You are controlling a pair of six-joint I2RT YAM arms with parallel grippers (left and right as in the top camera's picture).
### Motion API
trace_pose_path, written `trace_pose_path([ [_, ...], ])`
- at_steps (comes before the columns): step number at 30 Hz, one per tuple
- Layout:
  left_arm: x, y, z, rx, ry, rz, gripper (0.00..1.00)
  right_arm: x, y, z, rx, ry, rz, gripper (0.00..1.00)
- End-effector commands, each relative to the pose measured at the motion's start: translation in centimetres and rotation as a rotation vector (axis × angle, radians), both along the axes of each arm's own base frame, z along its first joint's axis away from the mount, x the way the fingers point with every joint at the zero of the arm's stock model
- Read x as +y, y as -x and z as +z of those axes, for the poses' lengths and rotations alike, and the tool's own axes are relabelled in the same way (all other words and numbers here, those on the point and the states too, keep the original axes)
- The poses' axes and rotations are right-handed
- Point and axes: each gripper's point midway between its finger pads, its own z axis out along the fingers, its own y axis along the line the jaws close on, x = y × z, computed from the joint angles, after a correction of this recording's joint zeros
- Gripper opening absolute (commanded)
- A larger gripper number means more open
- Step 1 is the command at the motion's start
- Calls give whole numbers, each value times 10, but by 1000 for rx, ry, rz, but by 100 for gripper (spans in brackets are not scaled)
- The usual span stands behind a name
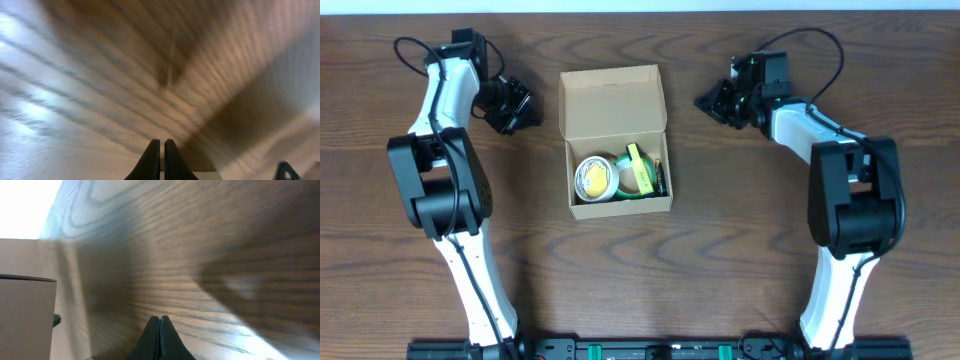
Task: Pack container
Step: 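Grip the lid flap edges with both grippers and lift it upright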
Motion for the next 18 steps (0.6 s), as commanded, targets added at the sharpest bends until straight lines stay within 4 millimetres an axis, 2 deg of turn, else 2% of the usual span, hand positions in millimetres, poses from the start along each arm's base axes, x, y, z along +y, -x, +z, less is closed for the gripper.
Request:
trace_pose_path([
  [1,-12,-5,6,-29,83,-15,6,24,4,0,47,-101,34,1],
  [5,-22,-9,8,-52,105,-34,6,46,5,3,24,-130,64,1],
  [7,-31,-6,3,-42,107,-62,5,59,6,7,5,-135,83,1],
  [12,-61,-1,-18,2,219,-98,6,65,9,8,3,-141,97,1],
  [18,-89,-1,-7,-23,338,-142,6,86,11,20,-43,-180,145,1],
])
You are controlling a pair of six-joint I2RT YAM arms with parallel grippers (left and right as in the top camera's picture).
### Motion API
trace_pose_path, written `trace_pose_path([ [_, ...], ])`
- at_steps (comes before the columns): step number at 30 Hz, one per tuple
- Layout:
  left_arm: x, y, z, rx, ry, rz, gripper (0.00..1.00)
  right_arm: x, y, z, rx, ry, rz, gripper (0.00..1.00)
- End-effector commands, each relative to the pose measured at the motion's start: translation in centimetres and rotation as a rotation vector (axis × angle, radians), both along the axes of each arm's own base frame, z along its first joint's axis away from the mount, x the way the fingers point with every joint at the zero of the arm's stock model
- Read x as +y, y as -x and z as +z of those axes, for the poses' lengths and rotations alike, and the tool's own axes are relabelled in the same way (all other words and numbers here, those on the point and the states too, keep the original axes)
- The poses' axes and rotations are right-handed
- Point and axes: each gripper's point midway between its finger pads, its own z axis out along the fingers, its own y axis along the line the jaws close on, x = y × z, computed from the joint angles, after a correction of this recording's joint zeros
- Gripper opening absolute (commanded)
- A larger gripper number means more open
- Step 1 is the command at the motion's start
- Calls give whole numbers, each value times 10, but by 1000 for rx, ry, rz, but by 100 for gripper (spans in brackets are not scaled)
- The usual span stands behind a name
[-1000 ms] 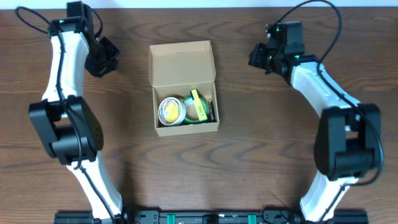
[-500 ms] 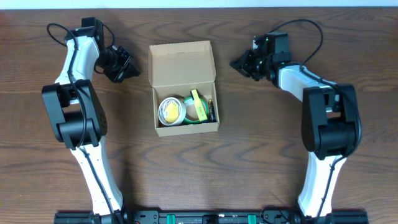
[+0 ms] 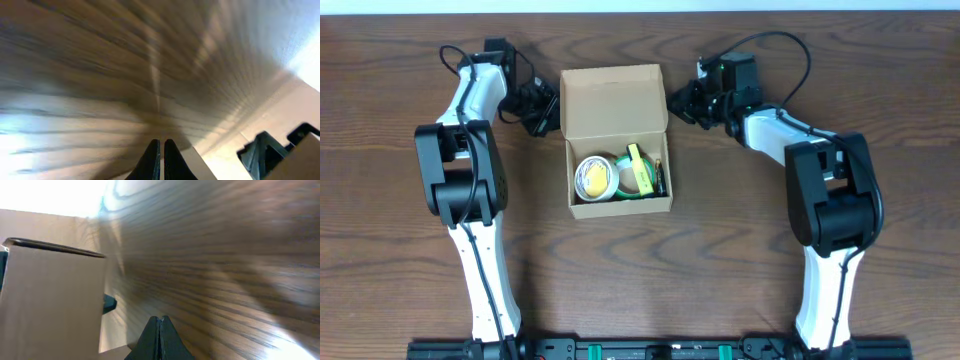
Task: Pack container
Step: 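Grip the lid flap edges with both grippers and lift it upright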
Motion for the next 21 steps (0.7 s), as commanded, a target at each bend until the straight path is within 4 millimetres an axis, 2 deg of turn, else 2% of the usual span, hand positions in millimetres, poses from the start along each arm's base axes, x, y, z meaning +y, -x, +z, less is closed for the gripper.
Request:
trace_pose_path([
  [1,-17,2,10,-25,78,-38,6,19,4,9,-13,-44,49,1],
  [6,-26,2,23,-73,162,-75,6,29,3,24,-84,-89,99,1],
  [9,-26,5,30,-106,200,-106,6,35,2,44,-171,-141,148,1],
  [16,-12,20,44,-166,202,-182,6,43,15,55,-196,-194,243,1],
  [21,-4,22,61,-215,195,-199,6,44,18,66,-237,-201,277,1],
])
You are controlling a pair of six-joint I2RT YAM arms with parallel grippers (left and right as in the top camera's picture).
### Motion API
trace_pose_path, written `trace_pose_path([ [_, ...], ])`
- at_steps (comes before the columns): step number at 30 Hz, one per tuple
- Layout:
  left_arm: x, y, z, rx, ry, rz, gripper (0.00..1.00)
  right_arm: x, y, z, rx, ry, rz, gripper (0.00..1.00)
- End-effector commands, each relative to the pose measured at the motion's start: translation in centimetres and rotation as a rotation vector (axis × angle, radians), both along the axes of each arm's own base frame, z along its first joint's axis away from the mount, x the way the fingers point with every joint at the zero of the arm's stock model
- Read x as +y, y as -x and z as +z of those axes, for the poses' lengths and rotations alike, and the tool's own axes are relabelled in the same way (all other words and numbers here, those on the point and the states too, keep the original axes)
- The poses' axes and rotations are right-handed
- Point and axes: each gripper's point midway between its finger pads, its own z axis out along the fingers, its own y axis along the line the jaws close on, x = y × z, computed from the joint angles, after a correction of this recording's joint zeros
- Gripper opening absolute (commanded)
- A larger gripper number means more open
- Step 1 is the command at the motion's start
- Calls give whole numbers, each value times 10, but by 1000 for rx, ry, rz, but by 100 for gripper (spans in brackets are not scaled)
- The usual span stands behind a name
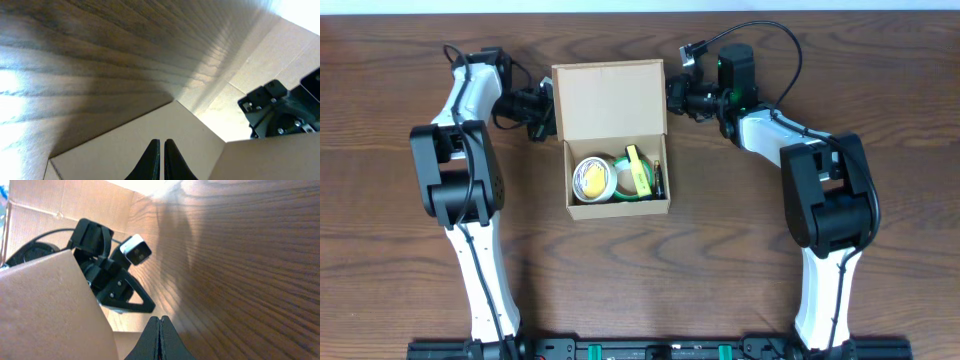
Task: Pack container
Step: 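Grip the lid flap edges with both grippers and lift it upright, then push the lid down over the box with the right gripper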
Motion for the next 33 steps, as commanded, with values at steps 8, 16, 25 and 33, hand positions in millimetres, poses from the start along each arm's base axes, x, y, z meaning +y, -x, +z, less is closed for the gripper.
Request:
trace_pose_path([
  [8,10,-5,61,-207,-14,-27,6,8,10,59,-160,-33,72,1],
  [16,10,2,96,-293,-31,-52,5,9,23,100,-231,-65,116,1],
  [25,19,42,122,-305,-148,-156,5,26,57,130,-267,-120,256,1],
  [33,18,68,139,-310,-163,-224,6,45,103,118,-265,63,313,1],
])
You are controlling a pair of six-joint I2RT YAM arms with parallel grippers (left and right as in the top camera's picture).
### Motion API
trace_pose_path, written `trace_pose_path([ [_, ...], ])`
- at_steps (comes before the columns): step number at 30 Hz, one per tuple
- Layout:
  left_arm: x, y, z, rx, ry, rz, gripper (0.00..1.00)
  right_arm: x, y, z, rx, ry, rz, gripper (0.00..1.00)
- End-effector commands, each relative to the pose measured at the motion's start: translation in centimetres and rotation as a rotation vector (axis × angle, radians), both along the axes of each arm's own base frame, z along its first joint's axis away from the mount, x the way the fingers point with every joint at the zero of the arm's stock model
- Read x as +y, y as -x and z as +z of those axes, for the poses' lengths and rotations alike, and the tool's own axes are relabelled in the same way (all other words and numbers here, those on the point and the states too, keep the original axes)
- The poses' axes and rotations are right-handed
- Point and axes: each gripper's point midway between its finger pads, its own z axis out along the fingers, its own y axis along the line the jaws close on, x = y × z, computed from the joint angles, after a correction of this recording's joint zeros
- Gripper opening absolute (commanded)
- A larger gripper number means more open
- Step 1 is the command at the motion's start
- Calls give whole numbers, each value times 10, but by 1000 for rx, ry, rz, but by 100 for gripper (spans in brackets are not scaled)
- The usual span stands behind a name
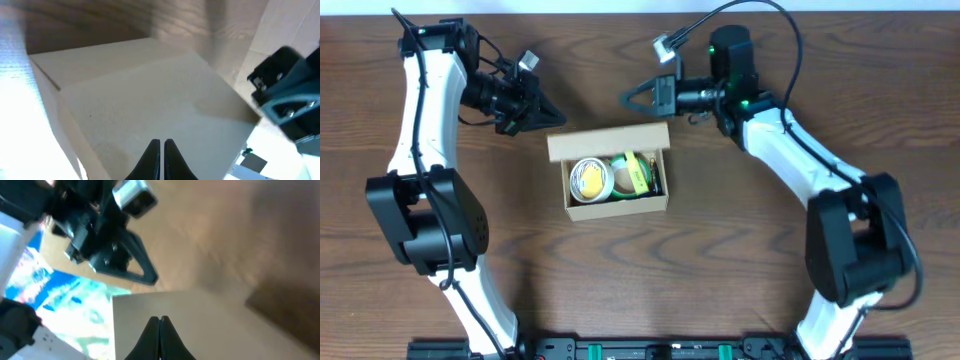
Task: Pack container
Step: 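Push the lid down over the box with the right gripper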
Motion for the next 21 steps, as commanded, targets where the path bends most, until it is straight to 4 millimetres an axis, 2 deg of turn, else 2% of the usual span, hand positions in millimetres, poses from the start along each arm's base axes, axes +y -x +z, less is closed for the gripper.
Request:
trace_pose_path([
  [1,5,8,8,-50,-45,-44,6,4,17,7,-175,95,25,1],
  [4,8,15,5,-32,-75,-64,5,-9,35,-6,-209,284,-4,1],
  [8,10,17,3,-30,-92,-75,6,-21,61,-8,-228,461,-19,1],
  [11,22,13,-7,-49,-176,-87,6,-13,92,-21,-231,609,9,1],
  [16,30,5,-11,-91,-238,-90,6,-6,109,-44,-232,773,-13,1],
  [20,35,-8,19,-211,-283,-77,6,-4,113,-72,-208,869,-3,1],
  [21,36,-11,36,-269,-298,-70,6,-5,111,-81,-203,897,-7,1],
])
